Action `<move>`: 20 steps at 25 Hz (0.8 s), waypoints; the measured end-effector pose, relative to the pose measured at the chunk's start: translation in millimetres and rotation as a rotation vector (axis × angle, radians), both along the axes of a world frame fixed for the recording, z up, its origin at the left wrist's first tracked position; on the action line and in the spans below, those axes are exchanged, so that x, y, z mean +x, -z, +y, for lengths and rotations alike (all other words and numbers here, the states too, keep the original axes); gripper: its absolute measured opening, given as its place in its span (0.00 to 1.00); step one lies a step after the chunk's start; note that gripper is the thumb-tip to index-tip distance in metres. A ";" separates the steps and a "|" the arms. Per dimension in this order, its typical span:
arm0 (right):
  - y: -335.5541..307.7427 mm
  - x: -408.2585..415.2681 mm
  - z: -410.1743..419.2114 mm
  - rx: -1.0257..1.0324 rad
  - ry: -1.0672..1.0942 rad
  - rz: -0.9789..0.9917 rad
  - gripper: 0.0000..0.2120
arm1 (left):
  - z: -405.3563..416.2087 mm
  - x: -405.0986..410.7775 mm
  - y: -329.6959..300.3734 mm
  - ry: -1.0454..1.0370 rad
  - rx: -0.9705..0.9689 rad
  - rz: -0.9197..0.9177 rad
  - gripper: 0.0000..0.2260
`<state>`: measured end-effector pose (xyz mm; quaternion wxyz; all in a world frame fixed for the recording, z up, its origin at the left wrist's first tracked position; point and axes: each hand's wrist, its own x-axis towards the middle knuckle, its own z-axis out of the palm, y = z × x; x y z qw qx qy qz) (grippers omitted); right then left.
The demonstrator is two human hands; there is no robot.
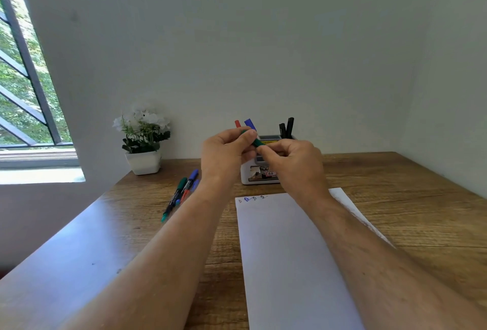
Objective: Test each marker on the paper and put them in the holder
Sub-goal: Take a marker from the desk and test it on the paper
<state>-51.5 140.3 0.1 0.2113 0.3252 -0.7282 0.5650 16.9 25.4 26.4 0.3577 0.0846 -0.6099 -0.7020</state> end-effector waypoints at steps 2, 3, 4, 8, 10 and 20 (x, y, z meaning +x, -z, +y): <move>-2.1 0.1 0.5 0.023 0.025 0.010 0.13 | 0.0 -0.8 0.0 0.011 0.046 0.014 0.04; -2.7 0.6 0.2 0.040 0.035 0.012 0.13 | 0.2 -1.2 0.0 0.008 0.051 0.018 0.03; -3.3 1.5 0.1 0.056 0.046 0.015 0.13 | 0.2 -1.6 0.4 -0.002 0.053 0.021 0.03; -5.4 1.8 7.1 0.050 0.094 0.006 0.14 | -3.8 -0.3 -2.0 -0.055 0.102 0.094 0.02; -3.3 -0.2 9.3 0.013 0.068 -0.010 0.12 | -5.6 1.7 -5.5 -0.021 0.179 0.152 0.02; -6.0 4.1 10.5 -0.253 -0.138 -0.206 0.12 | -4.8 2.4 -4.0 0.126 0.272 0.071 0.16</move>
